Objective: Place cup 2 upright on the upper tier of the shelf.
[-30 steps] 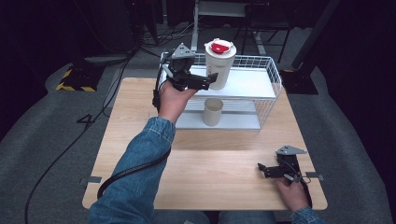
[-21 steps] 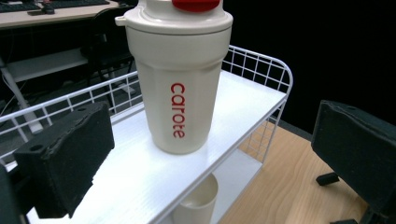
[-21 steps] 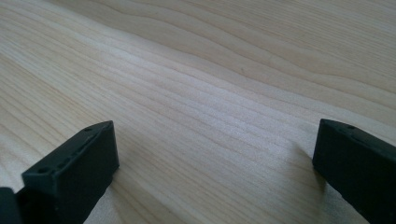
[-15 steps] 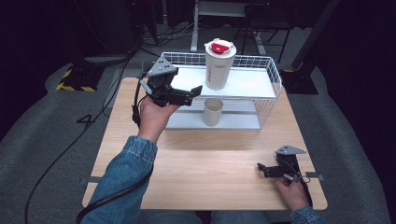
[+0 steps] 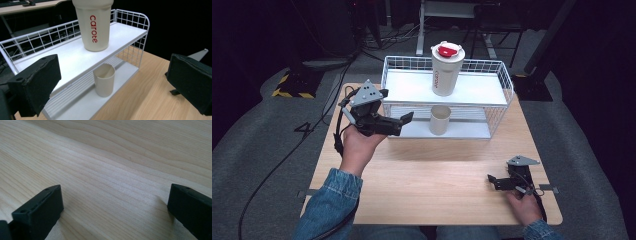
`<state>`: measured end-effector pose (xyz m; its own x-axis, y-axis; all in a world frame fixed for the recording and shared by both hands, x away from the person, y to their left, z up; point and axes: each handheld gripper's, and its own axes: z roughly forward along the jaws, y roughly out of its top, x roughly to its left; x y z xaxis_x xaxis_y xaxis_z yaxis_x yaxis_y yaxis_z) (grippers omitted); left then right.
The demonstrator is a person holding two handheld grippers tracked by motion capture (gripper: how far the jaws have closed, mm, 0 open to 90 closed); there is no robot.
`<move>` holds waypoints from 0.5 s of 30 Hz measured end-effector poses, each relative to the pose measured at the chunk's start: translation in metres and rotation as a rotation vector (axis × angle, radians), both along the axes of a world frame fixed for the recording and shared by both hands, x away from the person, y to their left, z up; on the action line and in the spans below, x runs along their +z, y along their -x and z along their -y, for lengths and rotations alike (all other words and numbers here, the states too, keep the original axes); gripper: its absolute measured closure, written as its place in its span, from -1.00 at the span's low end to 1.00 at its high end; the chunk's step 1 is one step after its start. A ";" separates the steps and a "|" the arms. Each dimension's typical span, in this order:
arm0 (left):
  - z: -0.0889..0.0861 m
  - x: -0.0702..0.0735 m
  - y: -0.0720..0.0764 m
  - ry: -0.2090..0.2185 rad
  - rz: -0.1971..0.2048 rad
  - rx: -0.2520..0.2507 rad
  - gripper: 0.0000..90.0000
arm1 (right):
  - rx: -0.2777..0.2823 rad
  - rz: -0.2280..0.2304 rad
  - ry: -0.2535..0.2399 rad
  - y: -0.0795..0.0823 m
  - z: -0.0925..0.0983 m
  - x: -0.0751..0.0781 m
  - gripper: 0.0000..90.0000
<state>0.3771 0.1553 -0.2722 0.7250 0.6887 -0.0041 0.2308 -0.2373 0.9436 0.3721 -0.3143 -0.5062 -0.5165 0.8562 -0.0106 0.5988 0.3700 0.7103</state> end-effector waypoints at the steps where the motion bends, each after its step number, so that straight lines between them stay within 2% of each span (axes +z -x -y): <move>1: -0.001 -0.002 0.002 -0.005 -0.003 0.005 -1.00 | -0.001 -0.001 -0.001 0.000 0.000 0.000 -0.99; 5: -0.008 -0.010 0.010 -0.015 -0.008 0.007 -1.00 | -0.001 -0.001 -0.001 0.000 0.000 0.000 -0.99; 9: -0.017 -0.020 0.018 0.005 -0.019 0.015 -1.00 | -0.001 -0.001 -0.001 0.000 0.000 0.000 -0.99; 15: -0.029 -0.034 0.024 0.007 -0.033 0.035 -1.00 | -0.001 -0.001 -0.001 0.000 0.000 0.000 -0.99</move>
<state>0.3531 0.1848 -0.3059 0.6999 0.7135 -0.0327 0.2700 -0.2219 0.9369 0.3720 -0.3142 -0.5061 -0.5160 0.8565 -0.0094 0.5997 0.3690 0.7101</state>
